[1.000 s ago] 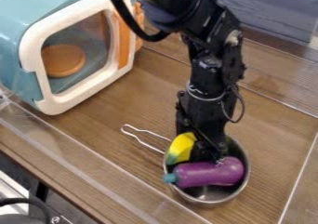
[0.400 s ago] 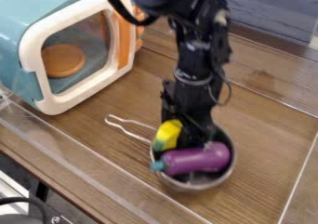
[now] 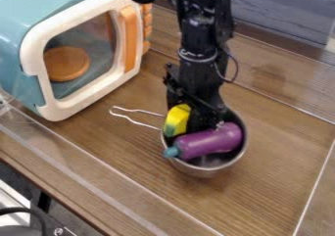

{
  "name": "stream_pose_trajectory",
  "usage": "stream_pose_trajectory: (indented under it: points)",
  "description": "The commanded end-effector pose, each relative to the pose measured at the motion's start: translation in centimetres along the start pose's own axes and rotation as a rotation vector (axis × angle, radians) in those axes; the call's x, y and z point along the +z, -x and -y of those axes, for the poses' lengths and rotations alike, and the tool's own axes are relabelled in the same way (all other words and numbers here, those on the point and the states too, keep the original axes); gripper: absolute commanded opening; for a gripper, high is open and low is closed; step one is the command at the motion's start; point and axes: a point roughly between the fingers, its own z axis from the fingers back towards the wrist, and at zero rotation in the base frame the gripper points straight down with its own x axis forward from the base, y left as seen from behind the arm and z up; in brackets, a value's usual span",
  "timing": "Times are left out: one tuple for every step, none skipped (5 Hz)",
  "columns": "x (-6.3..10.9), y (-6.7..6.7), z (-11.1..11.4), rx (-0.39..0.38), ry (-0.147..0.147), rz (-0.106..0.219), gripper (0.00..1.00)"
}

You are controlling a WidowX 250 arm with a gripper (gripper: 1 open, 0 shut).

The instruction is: Remove the eggplant from inside the silver pot and put it on the table

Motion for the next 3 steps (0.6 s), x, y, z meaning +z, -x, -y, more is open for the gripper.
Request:
stream_pose_trajectory:
  points:
    - [0.63, -1.37, -0.46, -0.055, -0.01, 0.05, 0.0]
    - [1.1, -1.77, -0.81, 0.005, 0.003, 0.047, 0.0]
    - [1.52, -2.07, -1.26, 0.066, 0.016, 0.045, 0.0]
